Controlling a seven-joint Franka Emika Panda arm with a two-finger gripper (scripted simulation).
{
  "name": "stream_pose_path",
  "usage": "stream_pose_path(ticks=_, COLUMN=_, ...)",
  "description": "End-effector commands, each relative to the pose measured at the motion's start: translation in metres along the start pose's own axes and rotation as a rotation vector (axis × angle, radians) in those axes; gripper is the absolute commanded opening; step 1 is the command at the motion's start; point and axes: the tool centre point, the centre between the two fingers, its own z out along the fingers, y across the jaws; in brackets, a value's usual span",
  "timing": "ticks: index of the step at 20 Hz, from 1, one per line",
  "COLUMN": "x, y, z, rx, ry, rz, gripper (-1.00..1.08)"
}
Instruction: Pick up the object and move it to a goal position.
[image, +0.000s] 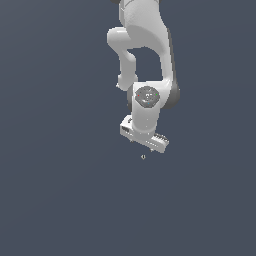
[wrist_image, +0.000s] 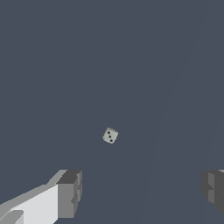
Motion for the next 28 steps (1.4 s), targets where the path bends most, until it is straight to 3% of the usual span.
stream_pose_path(ticks=1, x=0.002, y=-0.003, z=0.005, rx=0.001, ry=0.007, rz=0.068, gripper=1.0)
stream_pose_path(ticks=15, x=0.01, y=-0.019, z=0.031, rx=0.008, ry=0.048, rz=0.382, gripper=1.0)
stream_pose_path(ticks=28, x=0.011, y=-0.023, z=0.037, rx=0.011, ry=0.06, rz=0.457, gripper=1.0)
